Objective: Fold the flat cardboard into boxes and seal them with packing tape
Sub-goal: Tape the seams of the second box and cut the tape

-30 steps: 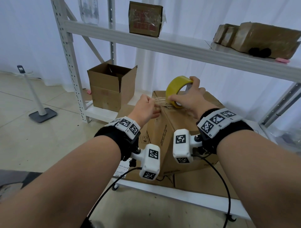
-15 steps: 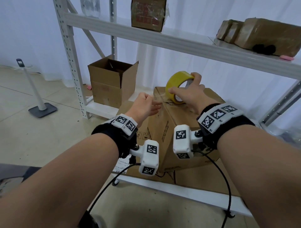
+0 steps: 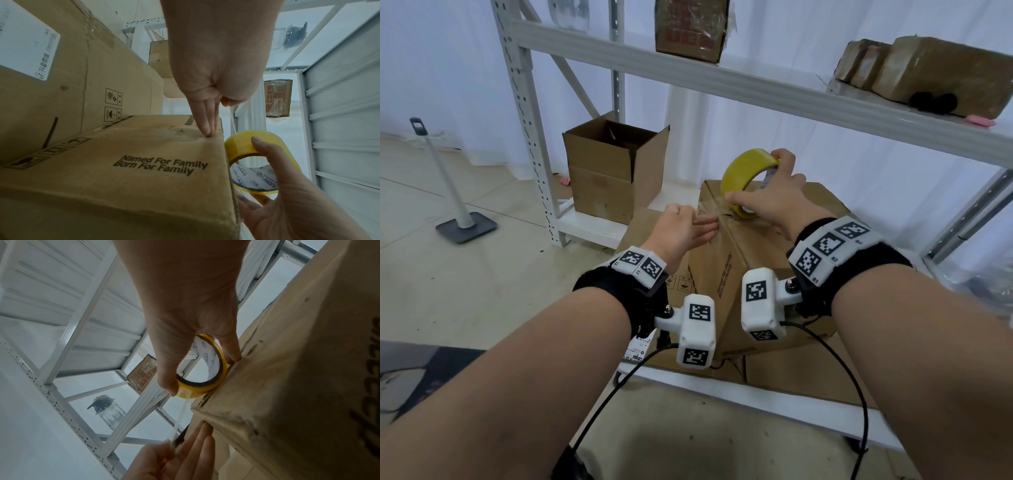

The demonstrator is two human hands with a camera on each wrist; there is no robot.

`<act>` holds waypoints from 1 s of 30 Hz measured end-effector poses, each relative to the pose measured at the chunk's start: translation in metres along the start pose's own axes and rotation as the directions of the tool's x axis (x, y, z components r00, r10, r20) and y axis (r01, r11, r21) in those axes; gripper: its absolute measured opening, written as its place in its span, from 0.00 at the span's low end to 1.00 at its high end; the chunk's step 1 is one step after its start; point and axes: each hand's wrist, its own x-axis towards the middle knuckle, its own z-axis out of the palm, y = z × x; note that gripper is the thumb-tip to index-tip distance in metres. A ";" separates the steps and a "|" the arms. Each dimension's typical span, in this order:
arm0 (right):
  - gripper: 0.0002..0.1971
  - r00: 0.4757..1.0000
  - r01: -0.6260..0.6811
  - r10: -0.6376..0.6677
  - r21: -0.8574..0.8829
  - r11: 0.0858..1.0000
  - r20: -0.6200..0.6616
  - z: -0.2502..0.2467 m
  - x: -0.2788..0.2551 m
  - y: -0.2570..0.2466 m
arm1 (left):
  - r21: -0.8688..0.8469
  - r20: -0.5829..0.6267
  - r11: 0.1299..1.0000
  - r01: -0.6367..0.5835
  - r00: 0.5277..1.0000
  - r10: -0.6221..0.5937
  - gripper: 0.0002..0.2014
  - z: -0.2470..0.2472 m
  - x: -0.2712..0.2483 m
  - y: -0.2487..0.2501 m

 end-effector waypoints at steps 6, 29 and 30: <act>0.43 0.999 -0.042 0.044 0.121 0.992 -0.021 0.002 -0.002 -0.003 | 0.081 -0.027 0.997 -0.001 1.000 0.003 0.12 -0.009 0.002 -0.009; 0.42 0.991 -0.053 0.074 0.192 0.980 -0.107 0.002 0.001 0.006 | 0.482 -0.118 0.875 0.041 0.993 0.019 0.08 -0.024 0.006 -0.008; 0.43 0.992 -0.047 0.068 0.186 0.981 -0.107 0.003 0.001 0.006 | 0.481 -0.124 0.875 0.047 0.992 0.015 0.07 -0.025 0.007 -0.010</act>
